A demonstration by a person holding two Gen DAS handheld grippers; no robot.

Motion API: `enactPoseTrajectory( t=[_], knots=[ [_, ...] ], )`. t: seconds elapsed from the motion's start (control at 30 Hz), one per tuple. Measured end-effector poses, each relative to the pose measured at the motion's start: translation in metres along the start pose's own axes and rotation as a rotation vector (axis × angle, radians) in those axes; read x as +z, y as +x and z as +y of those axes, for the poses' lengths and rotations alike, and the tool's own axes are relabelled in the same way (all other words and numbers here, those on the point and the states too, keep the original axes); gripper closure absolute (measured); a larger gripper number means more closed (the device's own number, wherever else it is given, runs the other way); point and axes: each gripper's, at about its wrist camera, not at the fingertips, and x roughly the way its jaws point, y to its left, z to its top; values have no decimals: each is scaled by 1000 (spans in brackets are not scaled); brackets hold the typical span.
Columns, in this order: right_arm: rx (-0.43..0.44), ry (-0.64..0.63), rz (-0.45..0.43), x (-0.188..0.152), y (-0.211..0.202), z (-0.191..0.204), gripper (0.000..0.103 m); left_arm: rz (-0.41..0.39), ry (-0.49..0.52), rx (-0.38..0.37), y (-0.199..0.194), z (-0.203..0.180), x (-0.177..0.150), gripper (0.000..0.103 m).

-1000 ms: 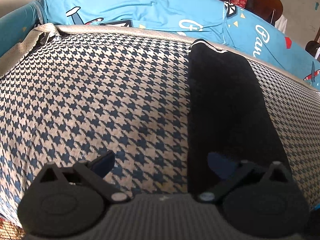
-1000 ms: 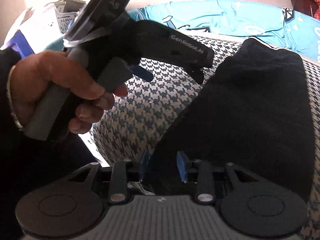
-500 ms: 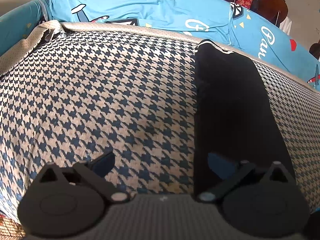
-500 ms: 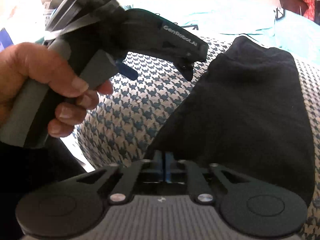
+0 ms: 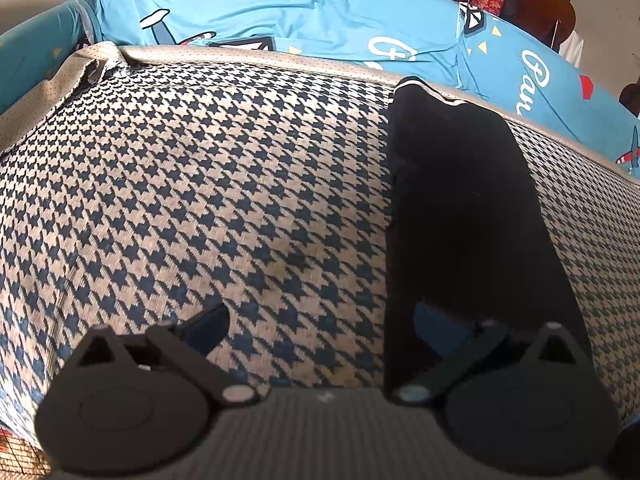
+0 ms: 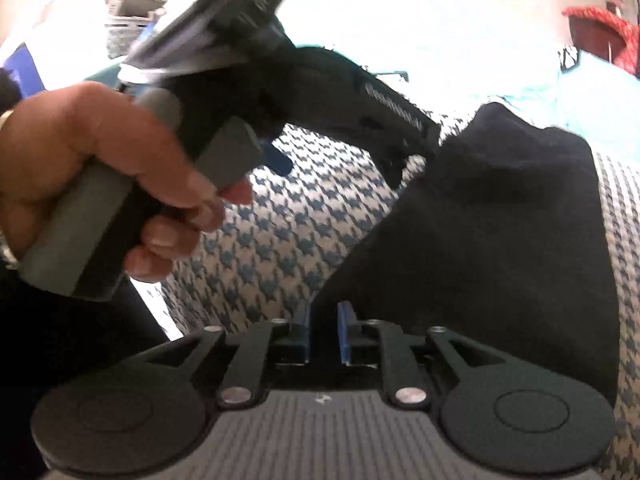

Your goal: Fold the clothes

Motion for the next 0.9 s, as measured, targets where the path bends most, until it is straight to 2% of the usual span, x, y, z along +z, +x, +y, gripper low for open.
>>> enactPoseTrajectory(
  t=[0.1,0.27,0.33,0.4,0.63,0.7,0.8,0.9],
  knots=[
    [13,41,9,2,4,-2,76,6,6,10,1,0,-1,0],
    [-4,32,10,3,10,2,76,11,-1,25,2,3,-1,0],
    [-22,16,10,2,11,4,90,12,-3,29,2,4,-1,0],
    [-19,20,10,3,12,3,96,12,-6,31,2,4,-1,0],
    [78,22,-4,4,9,5,96,12,-7,30,4,2,0,0],
    [61,20,-1,4,8,4,96,15,-3,27,5,0,1,0],
    [57,44,18,5,6,-3,93,20,13,26,6,-4,0,0],
    [52,46,22,11,-4,-15,71,18,26,34,6,-8,1,0]
  ],
)
